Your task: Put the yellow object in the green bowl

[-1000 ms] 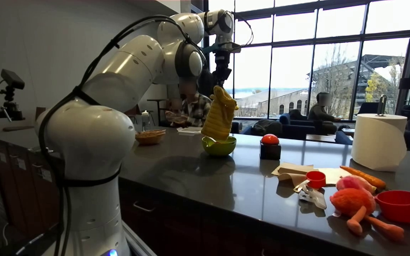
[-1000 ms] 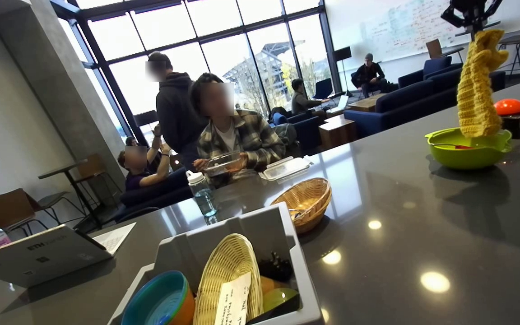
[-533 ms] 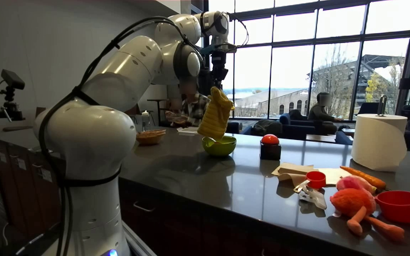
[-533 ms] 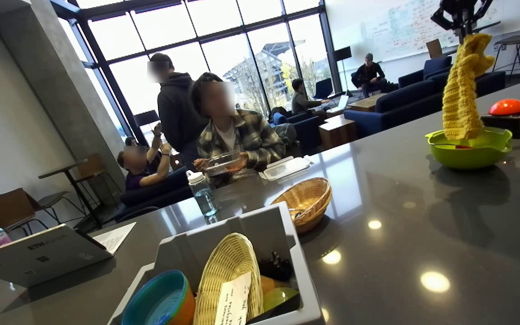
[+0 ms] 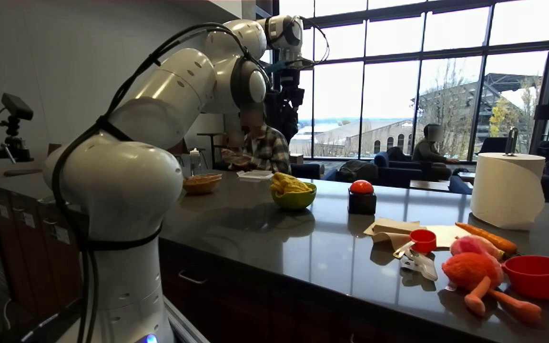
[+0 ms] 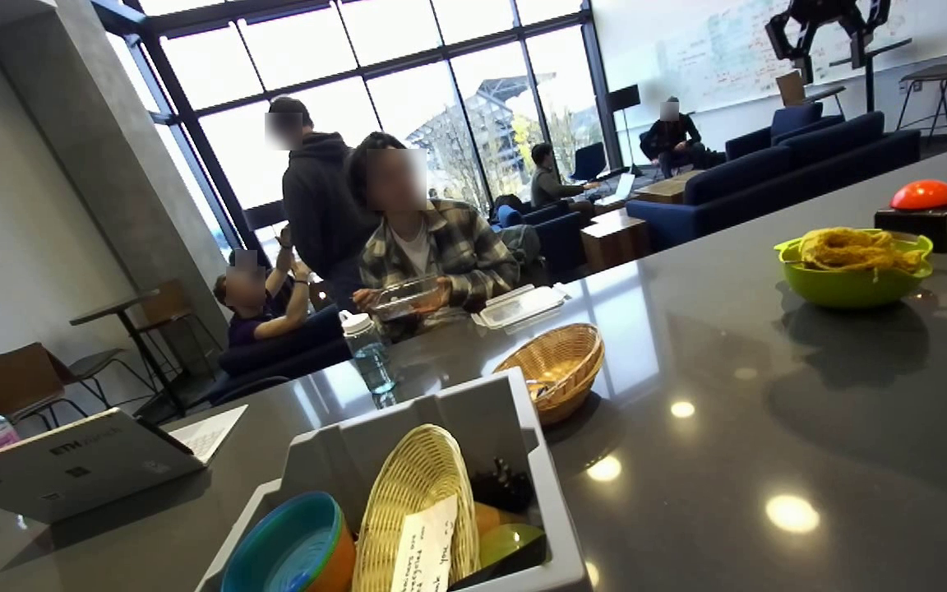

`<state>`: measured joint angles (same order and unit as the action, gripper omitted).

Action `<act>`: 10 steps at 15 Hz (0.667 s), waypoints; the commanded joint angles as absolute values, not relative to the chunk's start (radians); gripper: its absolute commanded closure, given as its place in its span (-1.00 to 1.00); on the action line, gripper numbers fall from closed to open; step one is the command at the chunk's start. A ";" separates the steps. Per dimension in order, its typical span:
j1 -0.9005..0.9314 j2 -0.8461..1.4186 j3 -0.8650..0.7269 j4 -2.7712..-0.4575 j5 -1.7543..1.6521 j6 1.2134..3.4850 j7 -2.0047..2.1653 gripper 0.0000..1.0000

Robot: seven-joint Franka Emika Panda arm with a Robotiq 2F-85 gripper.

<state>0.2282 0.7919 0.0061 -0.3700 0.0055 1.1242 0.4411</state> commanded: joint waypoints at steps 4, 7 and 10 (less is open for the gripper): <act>0.270 0.764 0.018 -0.384 0.009 1.117 0.412 -1.00; 0.301 0.752 0.027 -0.383 0.012 1.112 0.419 -1.00; 0.324 0.739 0.032 -0.380 0.014 1.107 0.434 -1.00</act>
